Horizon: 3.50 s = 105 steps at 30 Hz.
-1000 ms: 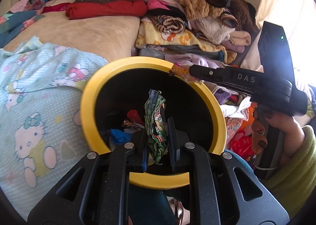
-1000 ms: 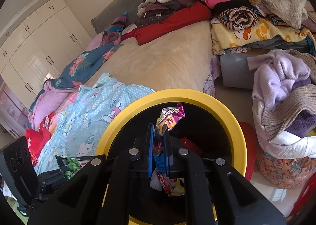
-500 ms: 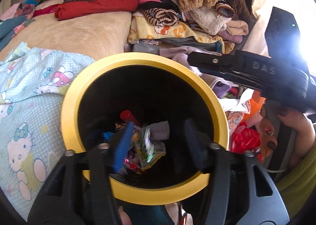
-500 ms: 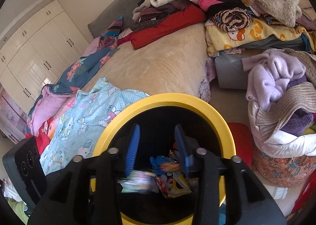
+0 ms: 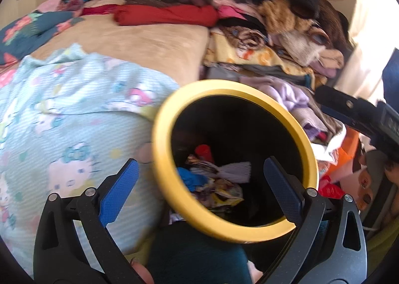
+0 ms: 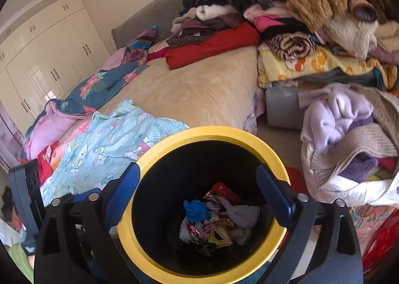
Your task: Collect trash
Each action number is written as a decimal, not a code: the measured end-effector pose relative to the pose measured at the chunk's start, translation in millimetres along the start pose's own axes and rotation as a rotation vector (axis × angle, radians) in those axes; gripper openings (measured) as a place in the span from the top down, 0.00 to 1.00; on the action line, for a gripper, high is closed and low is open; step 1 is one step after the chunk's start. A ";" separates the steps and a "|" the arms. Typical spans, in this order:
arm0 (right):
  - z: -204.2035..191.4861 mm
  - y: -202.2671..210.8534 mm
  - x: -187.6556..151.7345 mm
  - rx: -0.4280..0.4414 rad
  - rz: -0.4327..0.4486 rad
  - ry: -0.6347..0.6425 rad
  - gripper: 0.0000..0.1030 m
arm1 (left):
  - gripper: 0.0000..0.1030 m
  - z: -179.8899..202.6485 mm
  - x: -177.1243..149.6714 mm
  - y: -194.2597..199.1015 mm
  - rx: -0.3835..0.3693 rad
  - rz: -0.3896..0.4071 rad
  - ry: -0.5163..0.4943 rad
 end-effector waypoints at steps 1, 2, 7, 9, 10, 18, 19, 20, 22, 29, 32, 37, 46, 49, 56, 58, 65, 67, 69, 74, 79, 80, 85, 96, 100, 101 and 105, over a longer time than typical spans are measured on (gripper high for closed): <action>-7.1 0.4 -0.3 0.001 0.006 0.013 0.07 | 0.11 -7.9 0.1 5.3 0.013 0.012 0.015; -14.2 0.4 -0.4 0.001 0.013 0.026 0.07 | 0.11 -12.9 -0.1 9.1 0.020 0.019 0.023; -48.1 1.0 -3.4 0.005 0.040 0.085 0.06 | 0.11 -42.5 0.2 32.9 0.063 0.065 0.084; -63.9 1.3 -6.5 0.011 0.052 0.112 0.06 | 0.11 -53.5 -0.6 43.9 0.084 0.091 0.100; -69.8 1.7 -7.7 0.013 0.060 0.119 0.06 | 0.11 -59.2 -1.6 50.0 0.097 0.106 0.110; -114.7 19.2 -21.0 -0.006 0.190 0.186 0.06 | 0.11 -90.3 -16.2 88.9 0.159 0.206 0.163; -119.3 22.4 -22.9 -0.009 0.211 0.197 0.06 | 0.11 -92.4 -17.7 93.2 0.166 0.218 0.168; -124.9 25.9 -25.9 -0.009 0.232 0.213 0.06 | 0.11 -95.2 -19.9 98.6 0.174 0.231 0.170; -135.4 32.9 -33.2 -0.016 0.279 0.233 0.06 | 0.11 -99.2 -24.6 111.3 0.201 0.268 0.166; -157.1 47.6 -65.0 -0.044 0.414 0.248 0.06 | 0.11 -101.6 -48.8 143.0 0.289 0.361 0.108; -160.9 47.9 -71.2 -0.051 0.437 0.261 0.06 | 0.11 -104.4 -58.6 153.1 0.306 0.391 0.101; -161.8 48.1 -73.2 -0.057 0.464 0.261 0.06 | 0.11 -109.6 -64.2 160.6 0.309 0.417 0.122; -167.1 51.2 -72.7 -0.082 0.491 0.270 0.06 | 0.11 -113.1 -67.4 164.0 0.304 0.423 0.136; -166.8 49.7 -73.0 -0.085 0.487 0.263 0.06 | 0.11 -113.5 -68.5 166.4 0.306 0.427 0.143; -167.2 48.4 -73.5 -0.085 0.492 0.269 0.06 | 0.11 -114.8 -68.7 166.9 0.304 0.428 0.141; -167.6 48.1 -73.5 -0.086 0.491 0.270 0.06 | 0.11 -114.5 -68.8 167.4 0.306 0.429 0.139; -166.9 48.8 -73.1 -0.084 0.494 0.269 0.06 | 0.11 -112.5 -69.0 168.2 0.305 0.431 0.137; -167.3 49.2 -72.8 -0.085 0.495 0.268 0.06 | 0.11 -112.1 -69.1 168.1 0.305 0.432 0.136; -166.9 49.1 -73.0 -0.083 0.492 0.268 0.06 | 0.11 -111.9 -69.1 168.3 0.304 0.433 0.136; -166.8 49.5 -73.1 -0.084 0.494 0.269 0.06 | 0.11 -110.9 -68.3 168.9 0.305 0.434 0.134; -166.7 49.1 -73.0 -0.085 0.494 0.268 0.06 | 0.11 -110.6 -68.5 168.9 0.304 0.434 0.134; -166.6 49.2 -73.0 -0.085 0.495 0.268 0.06 | 0.11 -110.7 -68.4 168.9 0.305 0.434 0.134; -166.3 49.2 -72.8 -0.084 0.495 0.267 0.06 | 0.11 -110.4 -68.7 168.8 0.304 0.435 0.133; -165.5 50.0 -72.9 -0.085 0.494 0.267 0.06 | 0.11 -110.8 -68.7 168.8 0.304 0.435 0.133; -165.6 50.5 -73.0 -0.085 0.495 0.265 0.06 | 0.11 -110.5 -69.2 168.7 0.304 0.436 0.133; -165.7 50.3 -72.8 -0.085 0.496 0.266 0.06 | 0.11 -110.5 -69.1 168.8 0.304 0.436 0.133; -165.6 49.9 -72.5 -0.085 0.495 0.267 0.06 | 0.11 -110.6 -69.3 168.6 0.304 0.436 0.133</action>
Point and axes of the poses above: each gripper's, at about its wrist camera, not at the fingertips, and y roughly against the way its jaws point, z to its right, x to its top, the point moved 7 cm from there along -y, roughly the way its jaws point, and after that the axes turned 9 degrees about -z, right-handed, at the moved point
